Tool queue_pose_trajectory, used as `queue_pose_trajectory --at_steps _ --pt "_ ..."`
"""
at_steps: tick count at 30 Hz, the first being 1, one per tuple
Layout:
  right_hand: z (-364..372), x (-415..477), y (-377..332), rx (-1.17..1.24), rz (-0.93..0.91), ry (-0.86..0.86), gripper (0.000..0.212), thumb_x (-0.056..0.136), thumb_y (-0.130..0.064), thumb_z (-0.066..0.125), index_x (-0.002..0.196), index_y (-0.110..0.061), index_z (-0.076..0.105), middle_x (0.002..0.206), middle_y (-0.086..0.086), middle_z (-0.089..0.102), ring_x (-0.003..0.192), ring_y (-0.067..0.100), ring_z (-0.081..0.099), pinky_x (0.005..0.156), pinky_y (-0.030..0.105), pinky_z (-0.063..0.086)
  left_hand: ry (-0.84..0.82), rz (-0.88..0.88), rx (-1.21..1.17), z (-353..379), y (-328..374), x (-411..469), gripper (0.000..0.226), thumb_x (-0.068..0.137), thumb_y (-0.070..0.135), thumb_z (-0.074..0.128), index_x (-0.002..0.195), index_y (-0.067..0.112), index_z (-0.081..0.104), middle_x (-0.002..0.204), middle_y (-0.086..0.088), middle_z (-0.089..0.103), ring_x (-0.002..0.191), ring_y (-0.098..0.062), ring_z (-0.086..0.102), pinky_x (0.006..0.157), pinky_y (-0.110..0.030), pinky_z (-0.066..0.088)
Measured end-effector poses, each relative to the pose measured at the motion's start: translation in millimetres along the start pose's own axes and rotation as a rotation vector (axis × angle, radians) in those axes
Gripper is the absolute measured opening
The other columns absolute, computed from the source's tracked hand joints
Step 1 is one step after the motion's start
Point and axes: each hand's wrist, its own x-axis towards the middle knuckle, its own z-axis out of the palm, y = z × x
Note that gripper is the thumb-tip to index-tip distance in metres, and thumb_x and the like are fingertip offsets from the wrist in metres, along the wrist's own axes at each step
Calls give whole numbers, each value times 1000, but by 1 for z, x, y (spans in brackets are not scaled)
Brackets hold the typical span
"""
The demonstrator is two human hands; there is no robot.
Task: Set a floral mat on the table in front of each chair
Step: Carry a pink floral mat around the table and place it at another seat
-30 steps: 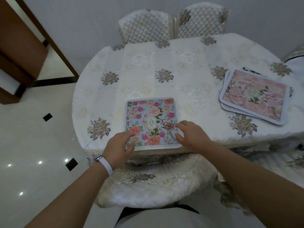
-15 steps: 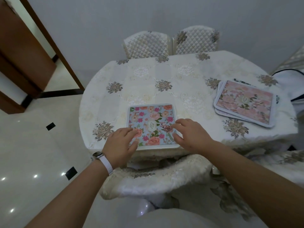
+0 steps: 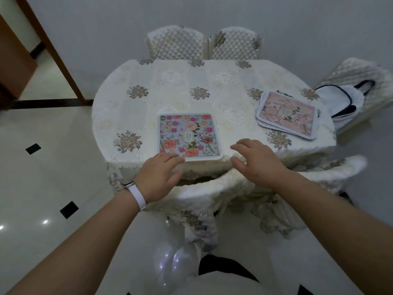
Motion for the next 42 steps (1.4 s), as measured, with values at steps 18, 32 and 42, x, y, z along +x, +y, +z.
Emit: queue_pose_trajectory --at_steps 18,32,42 --pt "-46 -205 111 50 490 93 45 94 -44 48 132 -22 55 134 -1 54 121 23 50 97 41 43 -162 374 -87 73 206 60 48 92 44 37 124 19 62 125 -3 63 114 -25 55 94 -42 45" --pt "-80 -435 309 103 763 82 47 95 -45 41 135 -22 51 135 0 50 124 23 45 102 43 38 -256 503 -127 203 494 105 32 93 32 52 122 21 61 122 1 59 111 -19 52 88 -29 38" --pt "-87 -504 376 171 789 129 47 95 -44 41 138 -25 48 137 -4 48 125 20 43 103 42 37 -270 566 8 242 571 121 43 89 44 45 122 21 60 123 -1 62 113 -23 54 92 -36 44"
